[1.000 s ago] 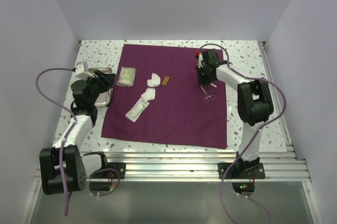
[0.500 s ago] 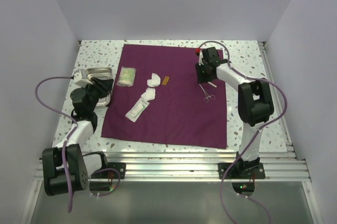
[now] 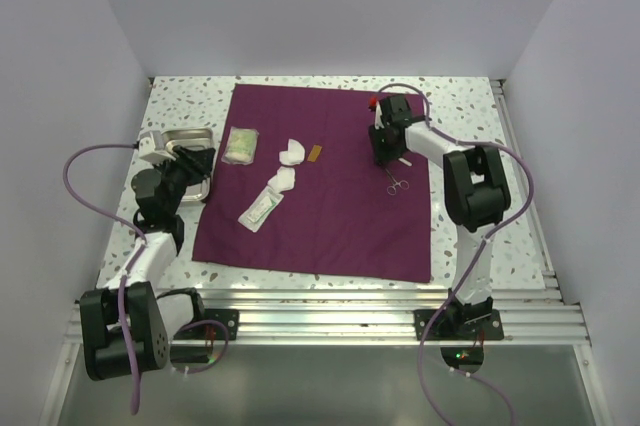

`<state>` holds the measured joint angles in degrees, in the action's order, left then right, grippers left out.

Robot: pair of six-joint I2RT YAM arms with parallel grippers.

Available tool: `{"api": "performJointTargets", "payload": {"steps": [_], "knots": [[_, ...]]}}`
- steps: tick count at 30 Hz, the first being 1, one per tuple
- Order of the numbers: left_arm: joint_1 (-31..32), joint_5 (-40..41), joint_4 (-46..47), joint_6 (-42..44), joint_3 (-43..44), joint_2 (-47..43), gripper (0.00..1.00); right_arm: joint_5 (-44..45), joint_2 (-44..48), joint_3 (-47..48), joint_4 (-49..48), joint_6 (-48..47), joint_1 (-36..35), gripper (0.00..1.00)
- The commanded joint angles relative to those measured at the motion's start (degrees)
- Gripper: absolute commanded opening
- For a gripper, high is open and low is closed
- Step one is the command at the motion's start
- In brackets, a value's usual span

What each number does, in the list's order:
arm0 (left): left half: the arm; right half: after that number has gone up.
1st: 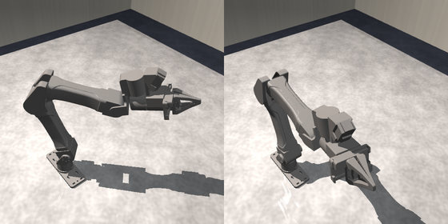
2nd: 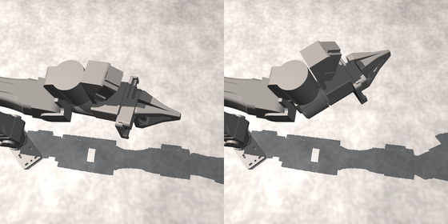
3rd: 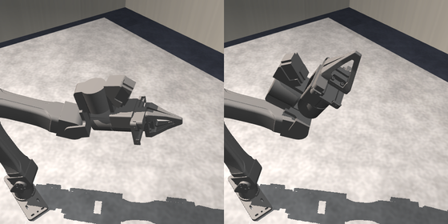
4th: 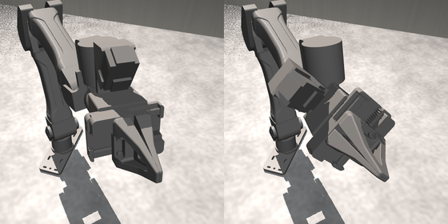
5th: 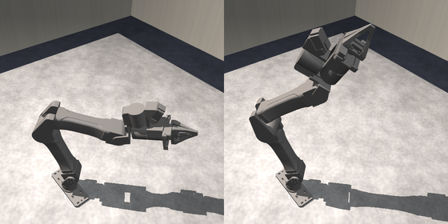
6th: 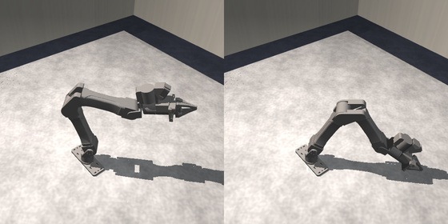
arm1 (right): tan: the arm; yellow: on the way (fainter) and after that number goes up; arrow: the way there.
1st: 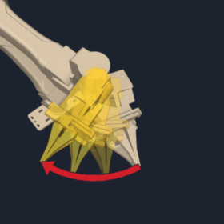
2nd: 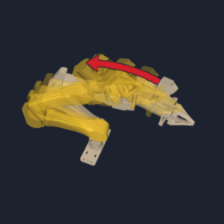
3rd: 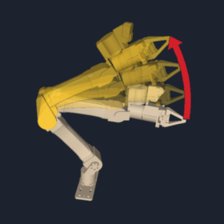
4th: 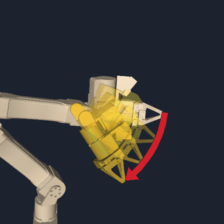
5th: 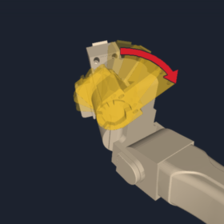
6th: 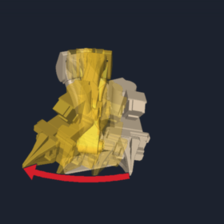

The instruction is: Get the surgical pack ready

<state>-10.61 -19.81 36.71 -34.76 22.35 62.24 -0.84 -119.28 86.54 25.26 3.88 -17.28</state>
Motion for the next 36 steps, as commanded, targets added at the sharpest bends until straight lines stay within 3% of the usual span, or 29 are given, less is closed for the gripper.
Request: {"api": "performJointTargets", "payload": {"steps": [1,11,14,23,27,32,34,36], "knots": [[-0.64,-1.10,2.14,2.16,1.56,-0.89,0.49,2.07,-0.51,2.75,-1.96,-0.19,-0.04,0.33],[-0.64,1.36,0.03,1.54,1.91,-1.06,0.54,4.36,-1.92,3.81,-1.00,-0.80,-0.56,0.32],[-0.64,2.41,0.56,1.63,1.04,-1.68,0.66,5.06,-2.44,4.33,-0.56,-0.98,-1.00,0.32],[-0.64,7.50,-0.14,0.31,-0.38,-4.14,0.70,5.59,-3.94,5.22,0.23,-1.24,-1.88,0.29],[-0.99,17.16,-6.46,-4.87,-0.29,-6.68,0.87,6.91,-4.11,5.04,1.11,-0.98,-1.97,0.20],[-1.17,17.97,-6.39,-5.23,-0.90,-8.71,0.96,5.06,-2.71,3.72,0.06,-0.54,-1.97,0.10],[-1.25,18.67,-7.35,-6.01,-0.90,-8.89,1.00,4.71,-2.01,3.55,-0.03,-0.36,-1.97,0.11],[-1.25,19.55,-7.88,-7.68,-1.34,-9.06,1.00,4.71,-1.57,3.28,-0.03,-0.45,-1.97,0.21]]}}
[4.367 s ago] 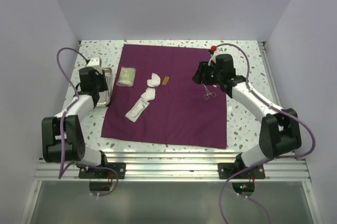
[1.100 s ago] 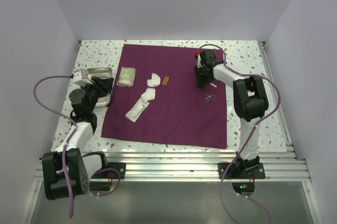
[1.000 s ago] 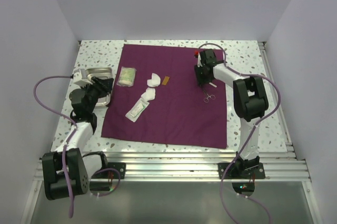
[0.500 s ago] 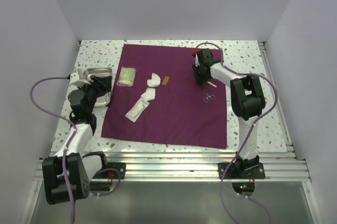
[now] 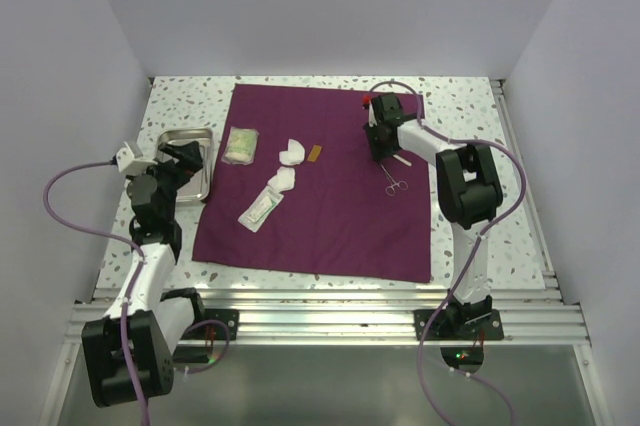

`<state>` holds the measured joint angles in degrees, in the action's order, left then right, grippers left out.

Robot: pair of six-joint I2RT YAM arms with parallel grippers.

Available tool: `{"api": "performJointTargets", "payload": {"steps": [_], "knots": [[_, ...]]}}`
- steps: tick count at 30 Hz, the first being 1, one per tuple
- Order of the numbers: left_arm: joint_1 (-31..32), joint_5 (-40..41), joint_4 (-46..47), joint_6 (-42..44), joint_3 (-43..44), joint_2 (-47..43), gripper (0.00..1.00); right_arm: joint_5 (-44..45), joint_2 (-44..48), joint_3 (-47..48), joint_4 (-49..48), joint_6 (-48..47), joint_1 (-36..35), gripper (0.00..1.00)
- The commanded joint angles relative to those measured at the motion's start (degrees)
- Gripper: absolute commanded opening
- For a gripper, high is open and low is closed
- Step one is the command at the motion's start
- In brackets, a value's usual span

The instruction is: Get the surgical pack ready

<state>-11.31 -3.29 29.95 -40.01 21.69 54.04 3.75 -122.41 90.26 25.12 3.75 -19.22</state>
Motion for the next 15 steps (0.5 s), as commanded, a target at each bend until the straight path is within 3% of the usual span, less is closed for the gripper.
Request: {"api": "performJointTargets", "payload": {"steps": [1,5,15], "knots": [[-0.55,2.94,-1.30,-2.79,-0.86,-0.95,1.00,0.38,1.65,-0.52,0.10,-0.32,-0.02,0.25],[-0.56,0.74,-2.43,-1.22,0.28,-0.87,1.00,0.38,2.09,-1.22,-0.08,-0.41,-0.02,0.28],[-0.55,-3.30,-3.94,0.46,2.65,-0.17,1.00,1.96,2.79,-3.50,0.63,0.20,-0.02,0.23]]}}
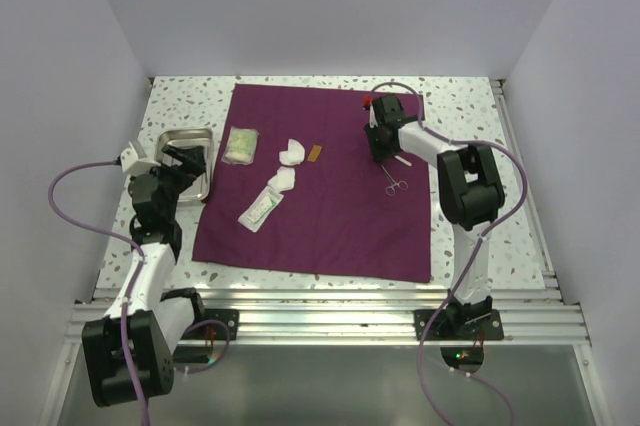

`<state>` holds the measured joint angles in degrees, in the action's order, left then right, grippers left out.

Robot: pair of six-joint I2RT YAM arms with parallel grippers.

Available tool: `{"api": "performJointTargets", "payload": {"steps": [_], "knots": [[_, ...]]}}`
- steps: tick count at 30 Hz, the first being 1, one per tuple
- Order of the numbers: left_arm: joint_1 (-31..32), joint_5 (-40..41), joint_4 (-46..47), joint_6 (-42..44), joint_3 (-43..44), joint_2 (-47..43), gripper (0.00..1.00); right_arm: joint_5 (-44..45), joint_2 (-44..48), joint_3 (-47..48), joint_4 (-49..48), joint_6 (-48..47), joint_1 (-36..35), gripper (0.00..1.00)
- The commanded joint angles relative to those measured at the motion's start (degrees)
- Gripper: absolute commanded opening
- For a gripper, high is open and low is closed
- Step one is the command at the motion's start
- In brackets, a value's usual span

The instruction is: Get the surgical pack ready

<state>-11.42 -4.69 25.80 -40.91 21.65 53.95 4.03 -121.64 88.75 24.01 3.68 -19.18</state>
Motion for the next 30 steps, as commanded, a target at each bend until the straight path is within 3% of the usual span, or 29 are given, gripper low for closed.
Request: {"api": "performJointTargets", "payload": {"steps": [1,12,17,22,24,30], "knots": [[-0.44,-2.16,0.13,1.35,2.78,0.36,1.00,1.77,2.46,-2.52,1.48,0.36,-0.07,0.23],[-0.44,-4.98,1.18,0.83,3.49,2.73,1.00,2.65,3.61,-4.20,1.30,0.62,-0.16,0.21],[-0.36,-6.29,1.62,1.62,3.93,3.17,1.00,0.99,1.85,-1.92,2.09,0.45,-0.07,0.15],[0.16,-12.96,6.09,2.50,5.15,7.21,1.00,-1.21,1.41,-0.86,2.19,0.71,-0.16,0.00],[2.79,-15.52,7.07,3.46,6.64,9.84,1.00,-3.31,1.94,-1.65,1.13,1.41,-0.07,0.00],[16.41,-10.25,4.52,9.70,13.49,17.30,1.00,-8.07,6.32,-4.72,-1.77,3.61,-0.07,0.00]]}}
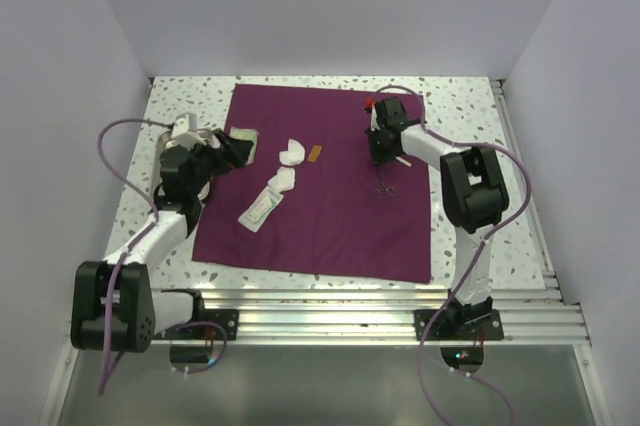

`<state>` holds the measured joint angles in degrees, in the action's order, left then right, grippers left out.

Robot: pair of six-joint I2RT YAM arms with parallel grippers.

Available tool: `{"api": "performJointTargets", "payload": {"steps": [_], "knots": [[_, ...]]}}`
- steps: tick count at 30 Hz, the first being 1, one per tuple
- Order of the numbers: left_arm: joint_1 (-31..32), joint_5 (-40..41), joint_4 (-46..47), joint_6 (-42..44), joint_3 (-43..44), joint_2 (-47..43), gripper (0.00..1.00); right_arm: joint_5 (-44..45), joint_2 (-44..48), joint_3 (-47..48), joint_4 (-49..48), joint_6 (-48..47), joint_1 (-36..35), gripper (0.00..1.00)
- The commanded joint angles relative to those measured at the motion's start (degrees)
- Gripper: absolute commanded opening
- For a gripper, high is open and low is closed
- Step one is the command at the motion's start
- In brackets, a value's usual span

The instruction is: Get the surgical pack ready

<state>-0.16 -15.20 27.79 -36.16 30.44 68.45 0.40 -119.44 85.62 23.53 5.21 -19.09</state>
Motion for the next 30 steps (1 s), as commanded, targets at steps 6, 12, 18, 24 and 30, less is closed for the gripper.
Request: {"api": "performJointTargets", "payload": {"steps": [6,12,18,24,30], "knots": [[14.56,-2.20,5.17,5.49,9.37,12.22,1.00,-8.75,10.35,-6.60,-6.64,4.98,-0.16,0.00],[22.92,0.96,5.60,5.49,14.91,20.84,1.00,-10.77,14.32,-10.65,-10.34,7.97,-0.16,0.00],[27.05,2.98,6.66,4.96,17.64,26.12,0.99,-12.01,14.06,-9.34,-8.78,7.45,-0.16,0.05],[26.88,7.37,5.35,3.82,16.59,24.02,1.00,-10.60,14.59,-11.53,-10.08,3.76,-0.59,0.26],[24.69,7.47,4.99,2.85,14.04,20.24,1.00,-3.76,12.74,-10.39,-8.68,0.42,-2.44,0.41]]}}
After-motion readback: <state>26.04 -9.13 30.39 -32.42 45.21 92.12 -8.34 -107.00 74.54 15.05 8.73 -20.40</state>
